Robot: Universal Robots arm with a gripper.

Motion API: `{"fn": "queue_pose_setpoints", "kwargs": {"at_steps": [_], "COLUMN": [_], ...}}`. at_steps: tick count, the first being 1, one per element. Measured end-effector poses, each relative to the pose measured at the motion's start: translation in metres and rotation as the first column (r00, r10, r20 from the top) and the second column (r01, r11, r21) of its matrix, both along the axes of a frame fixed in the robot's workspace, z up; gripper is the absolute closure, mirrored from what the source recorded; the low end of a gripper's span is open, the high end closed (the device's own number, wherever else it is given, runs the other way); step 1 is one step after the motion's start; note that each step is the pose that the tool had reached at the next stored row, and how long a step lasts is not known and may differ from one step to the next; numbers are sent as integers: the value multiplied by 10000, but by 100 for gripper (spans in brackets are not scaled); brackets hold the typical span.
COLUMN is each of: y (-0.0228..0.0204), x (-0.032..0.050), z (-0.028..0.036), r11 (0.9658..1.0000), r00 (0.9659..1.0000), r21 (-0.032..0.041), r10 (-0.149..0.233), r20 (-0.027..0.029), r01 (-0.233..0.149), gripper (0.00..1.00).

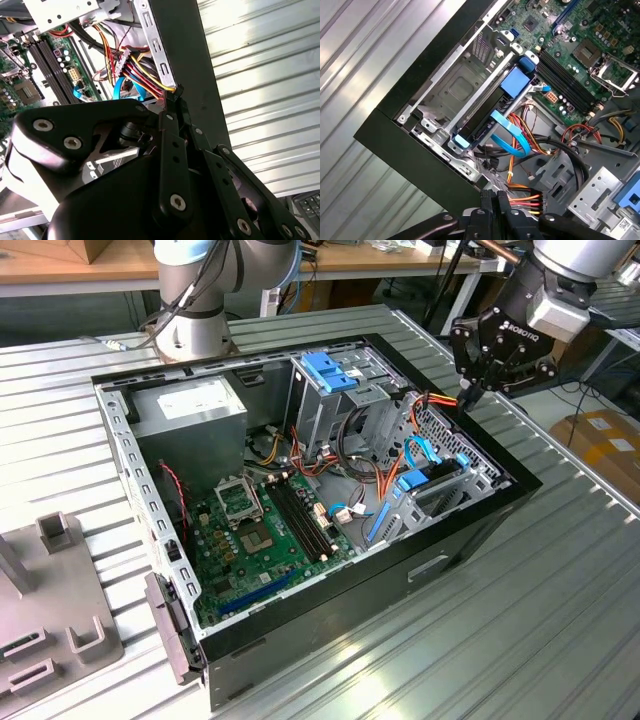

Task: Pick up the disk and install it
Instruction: 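Insert the second disk wire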

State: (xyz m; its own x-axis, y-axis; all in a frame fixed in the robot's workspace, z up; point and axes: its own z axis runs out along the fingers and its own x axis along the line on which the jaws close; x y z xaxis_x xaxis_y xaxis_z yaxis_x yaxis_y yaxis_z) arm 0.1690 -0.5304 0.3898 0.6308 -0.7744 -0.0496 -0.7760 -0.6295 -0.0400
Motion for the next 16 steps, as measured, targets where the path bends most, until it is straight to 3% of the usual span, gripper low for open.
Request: {"fn": "queue_pose_setpoints", "kwargs": {"at_steps": [2, 4, 7, 9, 11, 13, 16], "y": [0, 0, 0, 0, 0, 0, 0], "x": [0, 0, 0, 0, 0, -4, -17], "z": [0, 0, 0, 0, -1, -1, -3], "r11": [9985, 9935, 9866, 9788, 9670, 9605, 9543], "r00": [9985, 9935, 9866, 9788, 9670, 9605, 9543], "r21": [0, 0, 0, 0, 0, 1, 0], "r10": [-546, -1142, -1634, -2047, -2548, -2783, -2990], "r20": [0, 0, 0, 0, 0, -1, 0], "r01": [546, 1142, 1634, 2047, 2548, 2783, 2990], "gripper": [84, 84, 84, 84, 84, 84, 84]}}
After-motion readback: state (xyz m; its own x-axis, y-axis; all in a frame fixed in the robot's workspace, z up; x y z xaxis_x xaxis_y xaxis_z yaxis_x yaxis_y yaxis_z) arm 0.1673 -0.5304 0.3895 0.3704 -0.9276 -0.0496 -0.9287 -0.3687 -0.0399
